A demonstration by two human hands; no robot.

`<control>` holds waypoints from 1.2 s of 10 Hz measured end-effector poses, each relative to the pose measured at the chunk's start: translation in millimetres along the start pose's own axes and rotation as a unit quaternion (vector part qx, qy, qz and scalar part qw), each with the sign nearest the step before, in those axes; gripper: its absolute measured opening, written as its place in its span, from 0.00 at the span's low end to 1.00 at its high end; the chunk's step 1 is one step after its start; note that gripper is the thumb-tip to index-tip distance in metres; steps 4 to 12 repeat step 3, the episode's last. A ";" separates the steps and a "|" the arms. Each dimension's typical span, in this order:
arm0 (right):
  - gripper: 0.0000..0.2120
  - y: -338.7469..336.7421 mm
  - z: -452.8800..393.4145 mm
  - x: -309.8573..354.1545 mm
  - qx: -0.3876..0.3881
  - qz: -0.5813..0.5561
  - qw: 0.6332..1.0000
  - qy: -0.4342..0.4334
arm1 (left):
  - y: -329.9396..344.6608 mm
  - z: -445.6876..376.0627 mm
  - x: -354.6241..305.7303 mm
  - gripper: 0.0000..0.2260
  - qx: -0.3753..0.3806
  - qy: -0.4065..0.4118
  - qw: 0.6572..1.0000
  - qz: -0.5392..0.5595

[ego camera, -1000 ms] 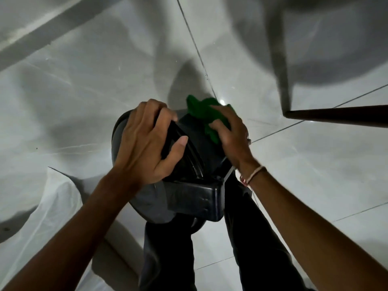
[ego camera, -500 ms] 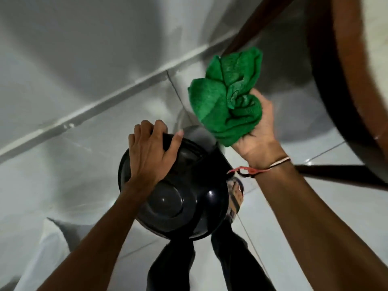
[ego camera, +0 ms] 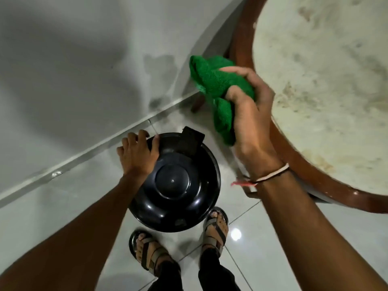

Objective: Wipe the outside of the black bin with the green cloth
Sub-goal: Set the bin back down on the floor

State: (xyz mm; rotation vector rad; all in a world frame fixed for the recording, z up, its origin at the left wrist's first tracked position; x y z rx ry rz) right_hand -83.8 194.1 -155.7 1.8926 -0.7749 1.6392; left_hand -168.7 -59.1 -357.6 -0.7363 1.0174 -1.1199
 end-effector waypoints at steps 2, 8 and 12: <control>0.23 -77.6 -27.1 37.4 0.082 0.492 0.860 -0.104 | -113.8 49.8 -66.8 0.31 -0.084 0.180 0.979 -0.040; 0.29 -98.1 -22.2 17.1 0.197 0.622 0.758 0.024 | -182.1 82.4 -109.1 0.32 -0.125 0.244 0.961 -0.044; 0.29 -98.1 -22.2 17.1 0.197 0.622 0.758 0.024 | -182.1 82.4 -109.1 0.32 -0.125 0.244 0.961 -0.044</control>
Point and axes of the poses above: each hand's wrist, its own z-axis away from the middle knuckle, its own y-axis out of the palm, x = y × z, the point moved 10 cm from there along -z, towards the middle knuckle, and after that the axes turned 11 degrees about -y, right-handed, at the moved point
